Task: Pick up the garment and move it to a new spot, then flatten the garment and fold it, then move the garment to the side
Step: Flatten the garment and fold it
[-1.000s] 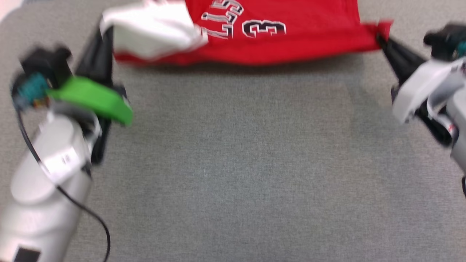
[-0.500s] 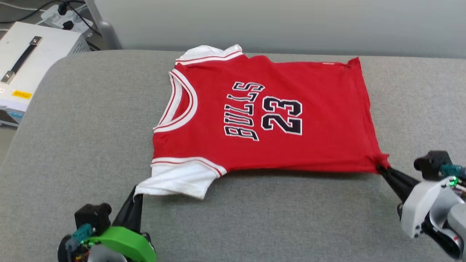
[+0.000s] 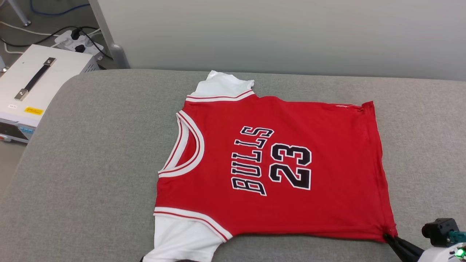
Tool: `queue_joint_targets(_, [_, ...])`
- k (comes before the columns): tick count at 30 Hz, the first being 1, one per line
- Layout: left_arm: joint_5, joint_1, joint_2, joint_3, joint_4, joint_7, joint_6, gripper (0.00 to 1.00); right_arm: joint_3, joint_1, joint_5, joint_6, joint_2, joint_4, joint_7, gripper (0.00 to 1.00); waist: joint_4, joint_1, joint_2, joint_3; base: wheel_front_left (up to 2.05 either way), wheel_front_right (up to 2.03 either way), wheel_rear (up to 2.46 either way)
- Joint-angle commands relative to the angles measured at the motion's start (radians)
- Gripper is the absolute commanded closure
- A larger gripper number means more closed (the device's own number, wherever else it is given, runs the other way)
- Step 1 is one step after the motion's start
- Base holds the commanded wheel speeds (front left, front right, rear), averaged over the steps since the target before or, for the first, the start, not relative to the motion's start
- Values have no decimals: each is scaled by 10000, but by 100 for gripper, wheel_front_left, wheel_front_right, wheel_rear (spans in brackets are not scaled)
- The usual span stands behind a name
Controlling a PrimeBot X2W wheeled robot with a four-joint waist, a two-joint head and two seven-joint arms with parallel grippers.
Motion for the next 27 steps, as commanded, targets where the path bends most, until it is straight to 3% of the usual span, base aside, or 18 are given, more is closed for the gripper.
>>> queue_joint_targets(1, [-80,316,28,-6,-71,7,83,100,-192,353,-27,-7,-78,-127,79,100,-8,1,0,-1,0,0,0])
queue_joint_targets(6, [25,418,89,-133,-172,5,43,100,-822,958,-172,-7,-117,-547,341,100,63,1,0,111,0,0,0])
queue_joint_targets(10, [422,-389,261,-221,-113,24,-145,100,-1414,1056,-376,-7,54,-751,508,100,186,1,0,241,0,0,0])
queue_joint_targets(18, [1049,-2813,497,-455,271,396,-937,100,-2481,604,-766,-7,332,-1335,905,100,-15,1,0,677,0,0,0])
queue_joint_targets(27, [1525,-5559,394,-687,1473,716,-1850,100,-3260,-171,-947,-7,594,-1746,1312,100,-426,1,0,1586,0,0,0])
